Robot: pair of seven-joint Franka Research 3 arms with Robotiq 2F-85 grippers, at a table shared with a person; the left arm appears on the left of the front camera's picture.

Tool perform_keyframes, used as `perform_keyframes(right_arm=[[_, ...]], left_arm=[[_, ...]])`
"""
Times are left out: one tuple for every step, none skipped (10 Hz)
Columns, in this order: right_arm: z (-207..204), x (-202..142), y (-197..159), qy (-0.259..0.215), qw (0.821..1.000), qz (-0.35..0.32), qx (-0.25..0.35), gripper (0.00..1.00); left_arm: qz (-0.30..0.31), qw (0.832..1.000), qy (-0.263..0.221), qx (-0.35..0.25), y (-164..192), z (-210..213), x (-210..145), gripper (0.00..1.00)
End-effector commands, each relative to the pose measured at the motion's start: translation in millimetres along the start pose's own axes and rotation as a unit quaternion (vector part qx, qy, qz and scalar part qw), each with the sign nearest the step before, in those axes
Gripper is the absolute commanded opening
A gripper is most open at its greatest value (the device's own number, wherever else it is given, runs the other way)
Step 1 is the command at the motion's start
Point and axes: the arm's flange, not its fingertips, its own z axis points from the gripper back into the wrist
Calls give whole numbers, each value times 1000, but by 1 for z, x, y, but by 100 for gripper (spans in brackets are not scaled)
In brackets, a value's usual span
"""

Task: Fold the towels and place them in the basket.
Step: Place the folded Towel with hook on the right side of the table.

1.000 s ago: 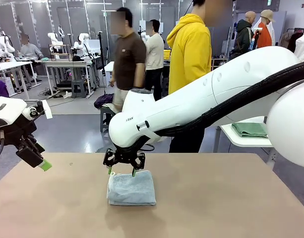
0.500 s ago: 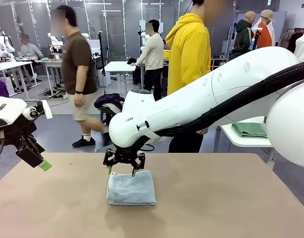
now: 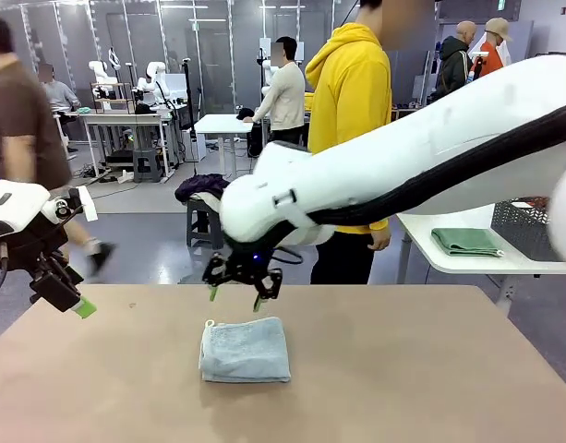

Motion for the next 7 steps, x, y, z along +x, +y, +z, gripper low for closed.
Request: perform_keyframes(right_arm=[[8,-20,-65,6,998,-24,49,100],[4,-21,-87,14,997,-27,64,100],[-3,-22,-108,15,995,-35,89,100],[-9,-20,-127,12,992,-44,117,100],[-17,-17,-145,8,987,-51,150,100],[-25,-14,-156,4,983,-51,176,100],[-33,-11,-163,-3,979,-47,197,100]], left_arm=[[7,1000,4,6,-2,-2,1,100],[7,1000,4,6,-2,-2,1,100],[7,1000,4,6,-2,-2,1,100],[7,1000,4,6,-2,-2,1,100],[7,1000,4,6,-2,-2,1,100],[7,1000,4,6,-2,-2,1,100],[7,1000,4,6,-2,-2,1,100]])
